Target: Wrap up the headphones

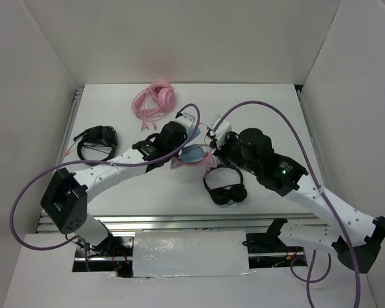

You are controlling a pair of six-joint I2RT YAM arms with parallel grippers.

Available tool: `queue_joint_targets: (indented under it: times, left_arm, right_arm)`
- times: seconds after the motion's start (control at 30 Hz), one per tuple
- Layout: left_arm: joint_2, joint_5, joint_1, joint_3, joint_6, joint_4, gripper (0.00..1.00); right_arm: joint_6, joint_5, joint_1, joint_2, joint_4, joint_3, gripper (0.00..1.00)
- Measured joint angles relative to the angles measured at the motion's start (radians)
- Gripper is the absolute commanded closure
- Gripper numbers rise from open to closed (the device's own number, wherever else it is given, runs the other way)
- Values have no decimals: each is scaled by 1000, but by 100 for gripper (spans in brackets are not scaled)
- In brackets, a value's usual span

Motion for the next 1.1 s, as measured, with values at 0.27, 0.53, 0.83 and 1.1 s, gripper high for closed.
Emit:
queue_joint_targets:
  times: [0.27,0.53,0.83,1.1]
  left_arm:
    - [-55,21,-12,-20,64,48,100]
    - [-201,102,-153,-173,236,67,100]
    - [-246,143,-264,-235,318,39,100]
    - [-312,111,-304,-278,307,39,100]
  right_arm:
    - [-43,10,-18,-111,23,-52,100]
    - [-249,-33,-165,-77,22,-3,100]
    - [-404,-110,-326,25,52,49,100]
    - [-391,-127,-449,153,196,186,100]
